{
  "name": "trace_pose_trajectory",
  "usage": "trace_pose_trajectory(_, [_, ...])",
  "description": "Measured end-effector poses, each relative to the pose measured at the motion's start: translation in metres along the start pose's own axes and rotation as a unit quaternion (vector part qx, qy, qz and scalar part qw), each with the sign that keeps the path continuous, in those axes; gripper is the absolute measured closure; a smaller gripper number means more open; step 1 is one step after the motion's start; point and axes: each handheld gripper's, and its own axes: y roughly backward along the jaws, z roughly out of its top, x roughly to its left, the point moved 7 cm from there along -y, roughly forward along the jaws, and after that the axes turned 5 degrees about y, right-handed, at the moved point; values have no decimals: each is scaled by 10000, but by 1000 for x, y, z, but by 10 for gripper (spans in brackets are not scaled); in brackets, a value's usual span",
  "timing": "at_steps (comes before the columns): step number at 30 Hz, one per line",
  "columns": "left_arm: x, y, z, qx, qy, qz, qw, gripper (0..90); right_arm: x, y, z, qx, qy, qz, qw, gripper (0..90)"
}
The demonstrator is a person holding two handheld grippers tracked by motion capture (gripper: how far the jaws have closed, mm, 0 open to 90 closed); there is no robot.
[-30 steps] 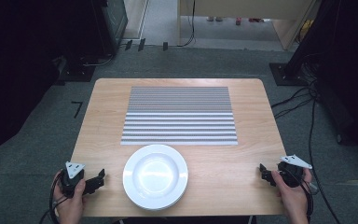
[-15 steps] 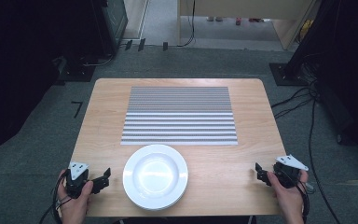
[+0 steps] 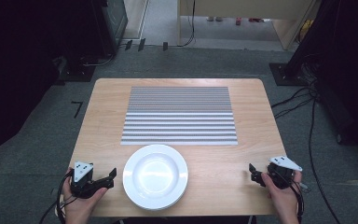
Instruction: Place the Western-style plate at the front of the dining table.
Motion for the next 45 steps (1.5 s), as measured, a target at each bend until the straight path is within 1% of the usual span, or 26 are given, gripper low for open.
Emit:
trace_pose_trajectory(10, [-6,-1,-1,14,15,-180,9998,95,12,0,2,-20,49,130,9999,55])
trace_pose_trajectory(14, [-8,-1,-2,18,-43,-228,9997,95,16,0,3,-46,59,169,9998,55])
trace_pose_trajectory(21, [-10,0,-1,-4,-12,-299,9996,95,23,-1,5,-77,36,282,9996,56])
trace_pose_trajectory(24, [-12,1,-1,-18,-5,-376,9993,95,29,-1,6,-99,30,330,9994,57])
trace_pose_trajectory(25, [-13,1,-1,-13,-13,-394,9992,112,32,-1,7,-108,53,367,9993,57])
trace_pose_trajectory(26, [-14,1,-1,-28,-15,-384,9993,138,34,-1,7,-107,49,383,9992,57])
trace_pose_trajectory(27, [-14,1,-1,-28,-15,-384,9993,138,34,-1,7,-107,49,383,9992,57])
trace_pose_trajectory(28, [-16,1,-1,-37,-31,-417,9991,137,38,-1,8,-117,89,425,9990,58])
trace_pose_trajectory(30, [-16,1,-1,-37,-40,-423,9991,137,39,-2,8,-118,95,431,9990,58])
trace_pose_trajectory(31, [-17,1,0,-44,-41,-428,9991,137,43,-2,9,-128,109,466,9988,58])
trace_pose_trajectory(34, [-18,1,0,-66,-32,-457,9989,138,47,-2,9,-137,109,509,9985,59])
trace_pose_trajectory(45, [-23,1,0,-74,-58,-484,9988,137,60,-4,11,-153,140,662,9976,60])
